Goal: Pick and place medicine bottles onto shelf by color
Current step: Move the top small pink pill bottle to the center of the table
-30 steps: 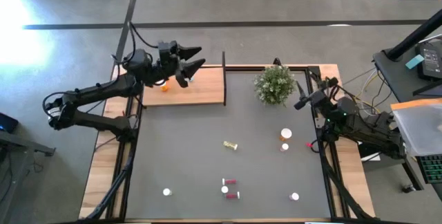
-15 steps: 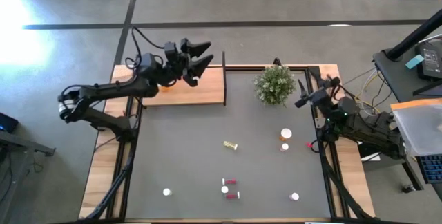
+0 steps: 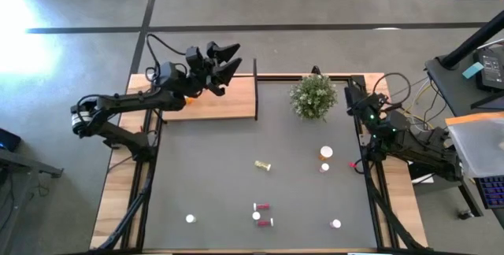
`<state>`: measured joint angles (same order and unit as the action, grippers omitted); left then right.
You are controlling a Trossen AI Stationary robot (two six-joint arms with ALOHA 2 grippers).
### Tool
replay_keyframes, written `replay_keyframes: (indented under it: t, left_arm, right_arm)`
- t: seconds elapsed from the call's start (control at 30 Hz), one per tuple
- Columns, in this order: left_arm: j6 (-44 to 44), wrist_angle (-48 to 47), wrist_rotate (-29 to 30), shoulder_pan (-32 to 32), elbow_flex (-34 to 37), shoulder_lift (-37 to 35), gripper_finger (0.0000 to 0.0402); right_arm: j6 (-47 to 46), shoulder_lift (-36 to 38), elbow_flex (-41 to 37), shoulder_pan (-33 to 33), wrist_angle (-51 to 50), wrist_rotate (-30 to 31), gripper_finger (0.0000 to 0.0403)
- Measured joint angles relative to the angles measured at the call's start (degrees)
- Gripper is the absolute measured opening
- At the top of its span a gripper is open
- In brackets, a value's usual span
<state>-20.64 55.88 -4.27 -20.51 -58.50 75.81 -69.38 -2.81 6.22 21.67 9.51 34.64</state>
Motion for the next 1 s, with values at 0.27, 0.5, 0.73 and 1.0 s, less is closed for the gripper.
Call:
replay_keyframes:
  t: [0.27,0.5,0.73,1.0]
  left_arm:
    - [-0.04,1.22,0.0,0.02,0.0,-0.46,0.0283]
    - [-0.02,1.16,0.0,0.02,0.0,-0.74,0.0283]
    - [0.0,1.11,0.0,-0.07,0.0,-0.74,0.0283]
    - [0.02,1.11,0.0,-0.11,0.0,-0.74,0.0283]
  right_arm:
    - [0.18,-0.01,0.0,-0.02,-1.46,1.42,0.0249]
    - [7.43,0.04,0.0,-0.02,-1.04,1.39,0.0249]
    - [6.99,0.07,0.0,-0.02,-1.07,1.41,0.0249]
    - [13.54,0.02,0.0,-0.02,2.74,-2.1,0.0249]
